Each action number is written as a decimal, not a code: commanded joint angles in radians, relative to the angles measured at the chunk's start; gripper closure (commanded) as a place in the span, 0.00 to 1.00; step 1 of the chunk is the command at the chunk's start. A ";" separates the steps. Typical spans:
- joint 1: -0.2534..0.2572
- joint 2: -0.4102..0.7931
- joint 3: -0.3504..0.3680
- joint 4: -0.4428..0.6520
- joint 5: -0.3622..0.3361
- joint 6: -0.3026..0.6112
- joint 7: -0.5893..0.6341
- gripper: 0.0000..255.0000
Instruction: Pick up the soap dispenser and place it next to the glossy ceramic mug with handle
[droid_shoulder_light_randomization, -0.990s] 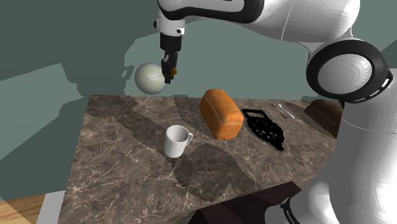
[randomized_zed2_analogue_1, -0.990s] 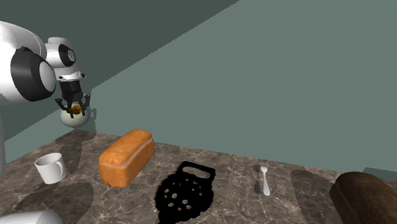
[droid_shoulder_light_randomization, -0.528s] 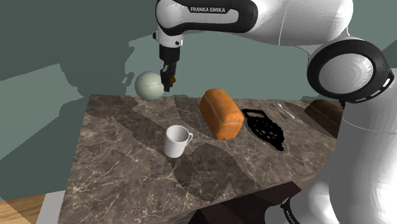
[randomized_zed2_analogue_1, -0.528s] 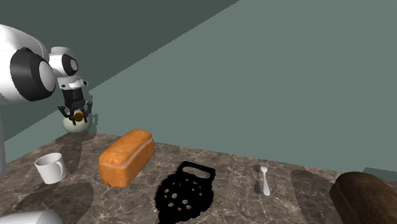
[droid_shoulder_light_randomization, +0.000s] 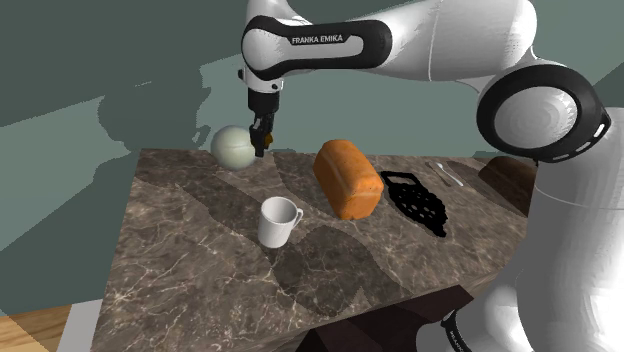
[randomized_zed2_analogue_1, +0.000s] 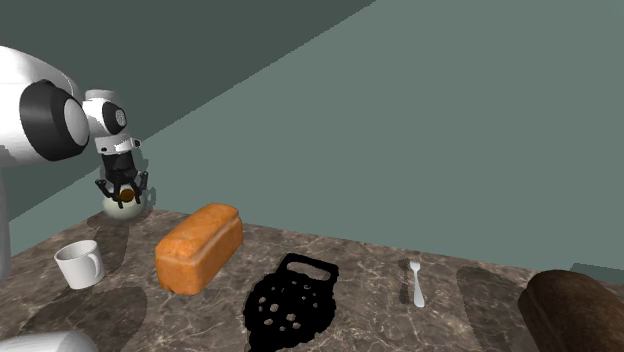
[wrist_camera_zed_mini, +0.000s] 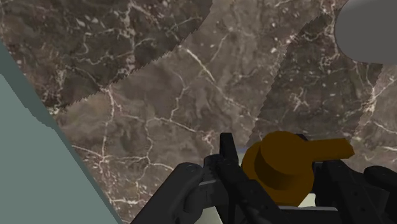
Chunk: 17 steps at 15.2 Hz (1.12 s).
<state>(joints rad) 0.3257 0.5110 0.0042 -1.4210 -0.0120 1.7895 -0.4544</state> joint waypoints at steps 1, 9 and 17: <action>0.000 0.006 0.000 -0.018 0.000 0.025 0.000 1.00; 0.000 0.039 0.000 -0.075 0.000 0.115 0.001 1.00; 0.000 0.059 0.000 -0.096 -0.001 0.156 0.001 1.00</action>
<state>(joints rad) 0.3235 0.5644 0.0015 -1.5108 -0.0138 1.9372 -0.4538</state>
